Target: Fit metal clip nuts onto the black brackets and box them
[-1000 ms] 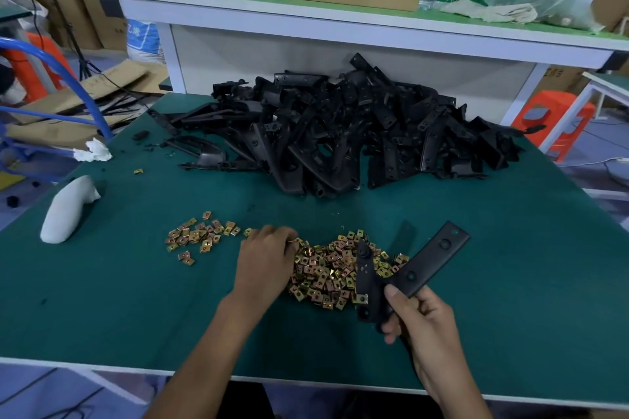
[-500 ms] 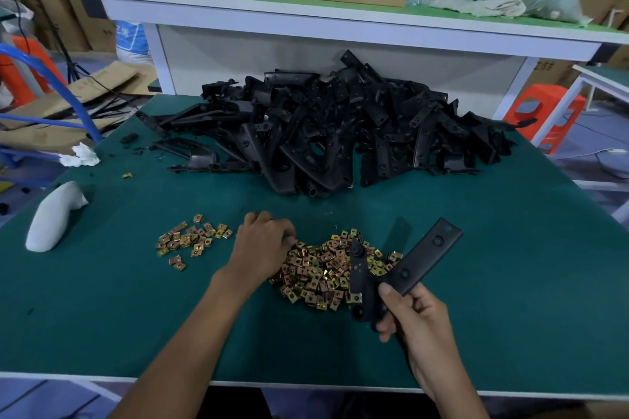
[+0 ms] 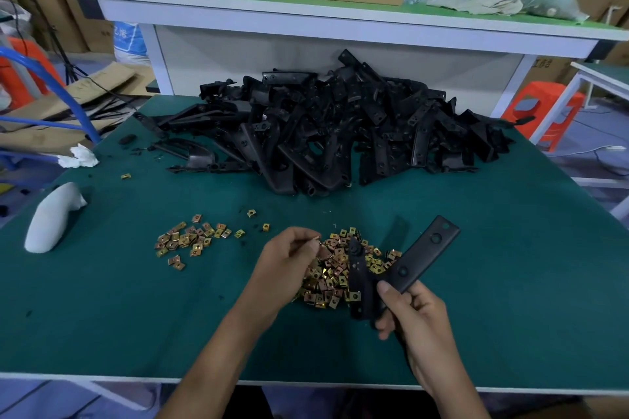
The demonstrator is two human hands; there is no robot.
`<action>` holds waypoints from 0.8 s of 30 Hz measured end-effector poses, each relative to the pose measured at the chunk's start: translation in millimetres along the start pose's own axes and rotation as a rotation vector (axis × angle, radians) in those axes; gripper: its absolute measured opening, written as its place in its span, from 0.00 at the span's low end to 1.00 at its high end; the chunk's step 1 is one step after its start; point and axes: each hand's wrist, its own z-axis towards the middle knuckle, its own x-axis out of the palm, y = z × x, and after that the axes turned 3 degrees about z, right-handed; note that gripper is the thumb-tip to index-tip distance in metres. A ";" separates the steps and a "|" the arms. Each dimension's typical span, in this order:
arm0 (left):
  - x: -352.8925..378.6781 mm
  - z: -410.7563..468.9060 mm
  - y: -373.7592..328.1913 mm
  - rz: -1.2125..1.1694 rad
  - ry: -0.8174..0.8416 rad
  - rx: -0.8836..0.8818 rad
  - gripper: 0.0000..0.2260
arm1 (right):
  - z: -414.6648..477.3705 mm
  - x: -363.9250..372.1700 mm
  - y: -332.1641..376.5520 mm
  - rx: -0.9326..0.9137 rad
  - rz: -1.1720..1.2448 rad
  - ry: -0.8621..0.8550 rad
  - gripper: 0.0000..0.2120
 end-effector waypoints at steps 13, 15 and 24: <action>27.8 -14.9 4.5 -0.351 0.040 -0.118 0.08 | -0.5 0.9 -0.3 0.012 0.003 0.002 0.08; 28.1 -15.2 5.8 -0.316 0.058 -0.114 0.08 | -1.0 0.6 0.4 0.012 0.008 0.002 0.07; 30.7 -12.3 6.9 -0.509 0.153 -0.179 0.08 | -2.3 2.4 3.7 0.010 0.011 0.021 0.06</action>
